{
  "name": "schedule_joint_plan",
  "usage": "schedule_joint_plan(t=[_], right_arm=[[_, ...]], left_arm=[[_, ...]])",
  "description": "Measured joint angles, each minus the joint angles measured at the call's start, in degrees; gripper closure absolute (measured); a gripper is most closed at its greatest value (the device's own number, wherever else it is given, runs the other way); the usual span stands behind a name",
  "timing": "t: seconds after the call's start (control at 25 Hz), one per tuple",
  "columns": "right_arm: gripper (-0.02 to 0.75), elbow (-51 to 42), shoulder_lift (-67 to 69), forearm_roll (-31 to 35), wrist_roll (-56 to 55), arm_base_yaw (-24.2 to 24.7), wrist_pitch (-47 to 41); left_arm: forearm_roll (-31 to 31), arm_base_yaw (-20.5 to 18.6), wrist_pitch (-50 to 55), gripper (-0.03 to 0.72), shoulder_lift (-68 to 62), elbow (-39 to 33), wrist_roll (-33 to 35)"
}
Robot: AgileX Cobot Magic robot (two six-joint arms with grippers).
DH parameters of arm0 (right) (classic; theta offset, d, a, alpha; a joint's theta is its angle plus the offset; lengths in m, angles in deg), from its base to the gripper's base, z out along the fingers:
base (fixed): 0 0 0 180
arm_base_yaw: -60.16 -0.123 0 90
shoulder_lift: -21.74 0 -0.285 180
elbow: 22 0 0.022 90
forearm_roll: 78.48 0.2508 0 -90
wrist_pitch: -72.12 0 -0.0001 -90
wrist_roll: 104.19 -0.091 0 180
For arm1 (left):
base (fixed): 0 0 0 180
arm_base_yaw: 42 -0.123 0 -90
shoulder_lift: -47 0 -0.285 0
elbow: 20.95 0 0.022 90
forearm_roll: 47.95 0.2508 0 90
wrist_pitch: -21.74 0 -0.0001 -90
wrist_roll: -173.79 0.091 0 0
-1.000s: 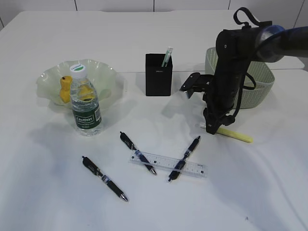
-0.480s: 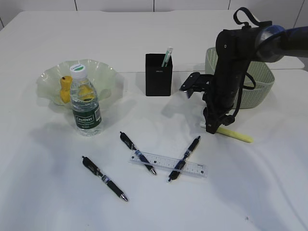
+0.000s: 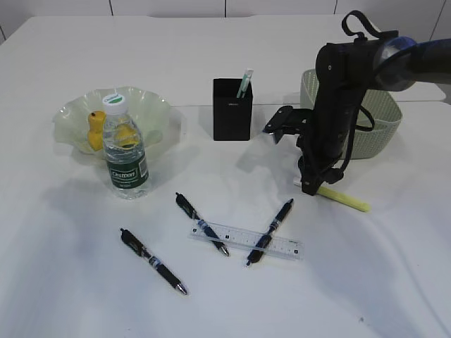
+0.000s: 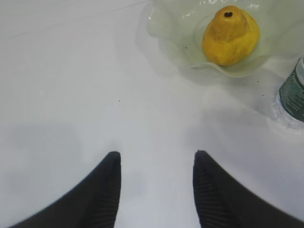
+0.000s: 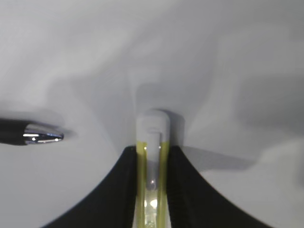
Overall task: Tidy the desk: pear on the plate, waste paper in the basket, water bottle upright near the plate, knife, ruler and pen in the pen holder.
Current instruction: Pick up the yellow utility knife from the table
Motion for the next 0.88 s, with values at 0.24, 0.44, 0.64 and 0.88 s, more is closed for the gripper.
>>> schedule_joint_plan(t=[0.24,0.44,0.64,0.88], right_arm=[[0.598,0.0,0.0,-0.1,-2.0,0.0,-1.4],[0.598,1.0,0.4,-0.1,-3.8,0.0,-3.2],[0.598,5.6,0.5,0.5,-7.4,0.0,-3.7],[0.599,8.6,0.5,3.1,-12.7,0.0,-3.8]], left_arm=[[0.0,0.0,0.0,0.340,0.0,0.0,0.0],[0.0,0.0,0.0,0.340,0.0,0.0,0.0],[0.0,0.0,0.0,0.340,0.0,0.0,0.0],[0.0,0.0,0.0,0.340,0.0,0.0,0.0]])
